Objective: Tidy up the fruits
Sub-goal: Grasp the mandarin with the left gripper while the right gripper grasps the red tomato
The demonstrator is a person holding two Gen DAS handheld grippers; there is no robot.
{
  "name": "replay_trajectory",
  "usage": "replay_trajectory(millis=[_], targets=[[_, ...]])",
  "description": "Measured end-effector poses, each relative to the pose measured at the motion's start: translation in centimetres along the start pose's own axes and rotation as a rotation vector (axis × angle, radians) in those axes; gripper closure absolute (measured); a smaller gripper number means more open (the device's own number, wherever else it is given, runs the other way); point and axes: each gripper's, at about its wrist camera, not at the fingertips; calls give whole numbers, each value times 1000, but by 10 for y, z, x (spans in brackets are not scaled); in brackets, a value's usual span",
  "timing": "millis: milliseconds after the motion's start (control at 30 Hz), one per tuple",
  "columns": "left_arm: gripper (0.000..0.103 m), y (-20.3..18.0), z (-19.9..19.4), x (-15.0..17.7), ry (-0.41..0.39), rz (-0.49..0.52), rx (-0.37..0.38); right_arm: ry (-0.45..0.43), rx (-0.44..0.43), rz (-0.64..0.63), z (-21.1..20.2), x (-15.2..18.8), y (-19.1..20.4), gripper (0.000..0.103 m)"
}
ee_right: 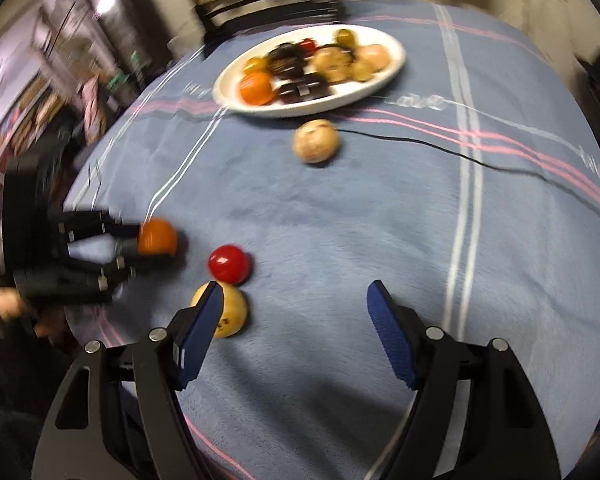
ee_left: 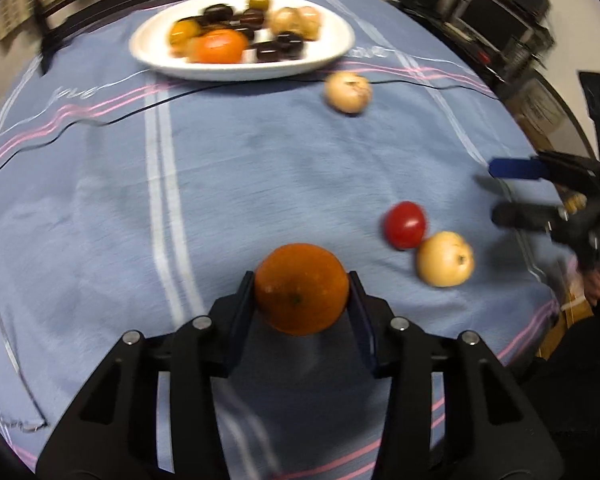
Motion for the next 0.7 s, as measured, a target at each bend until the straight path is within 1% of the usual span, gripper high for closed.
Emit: replay_trajectory(millis=[33,167,300,433,533,567,600,633,700], targets=[[58,6,-2,2,-2,-18,-14,5,1,-23,2,0,4,28],[58,16,-7,9,-16,-62,-30,32,-12,-118,15,-4,26,28],[58,17,-8,15,-19,-66,-44,51,-18,-162,28,-12,38,28],[57,21,-11,21,-20,-72,-43,77,-32,-172,43,-23,46,28],[57,23,-12,24,-16,-77,-42,113,-41,-174,56,-30,49,37],[57,23,-12,24,-15,-78,-41,132,-45,-176,61,-31,51,44],[57,22,-12,23,-14,-77,-40,144,-46,-177,63,-30,52,47],[57,22,-11,23,-13,-76,-40,153,-46,-176,65,-31,52,47],[57,23,-11,23,-10,-74,-40,163,-45,-166,68,-32,50,55]])
Point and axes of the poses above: each gripper's, at about its wrist camera, not at the fingertips, and z roughly the way its jaws point, y to its left, x to its underside, and after that the axes turned 5 degrees about x, right-handed
